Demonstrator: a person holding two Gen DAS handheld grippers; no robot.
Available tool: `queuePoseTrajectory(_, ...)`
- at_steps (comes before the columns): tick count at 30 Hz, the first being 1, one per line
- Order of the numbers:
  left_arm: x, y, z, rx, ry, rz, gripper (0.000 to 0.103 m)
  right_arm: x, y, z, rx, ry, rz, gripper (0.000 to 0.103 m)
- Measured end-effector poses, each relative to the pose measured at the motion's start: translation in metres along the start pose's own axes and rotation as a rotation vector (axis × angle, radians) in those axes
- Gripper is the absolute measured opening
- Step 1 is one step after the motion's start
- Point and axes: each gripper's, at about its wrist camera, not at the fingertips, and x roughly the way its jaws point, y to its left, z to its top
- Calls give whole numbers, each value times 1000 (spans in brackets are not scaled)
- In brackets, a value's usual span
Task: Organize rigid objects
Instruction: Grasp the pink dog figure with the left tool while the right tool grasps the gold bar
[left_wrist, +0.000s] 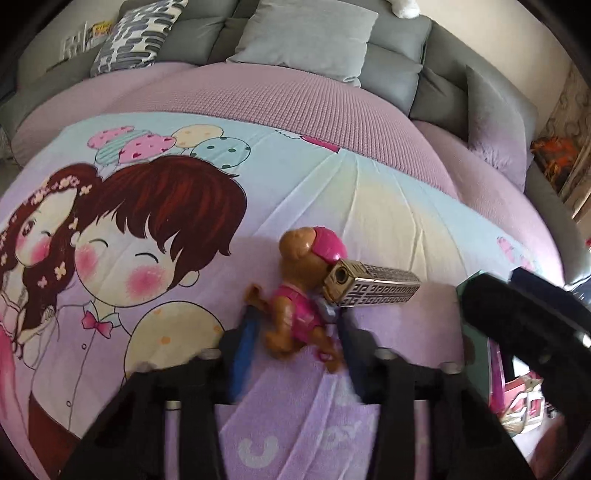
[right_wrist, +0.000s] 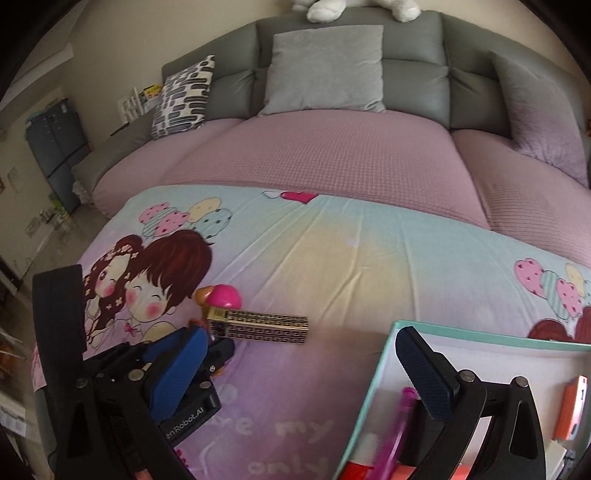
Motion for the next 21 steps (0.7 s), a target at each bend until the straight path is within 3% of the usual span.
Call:
queuePoseTrajectory(9, -16, 21, -3, -33, 9, 78, 39, 19, 16, 2, -16, 39, 45, 103)
queuePoseTrajectory(13, -24, 42, -3, -81, 14, 155, 39, 30, 18, 0, -20, 69, 47, 102)
queuePoseTrajectory(21, -35, 63, -8, -133, 22, 173, 39, 55, 32, -8, -67, 138, 20, 102)
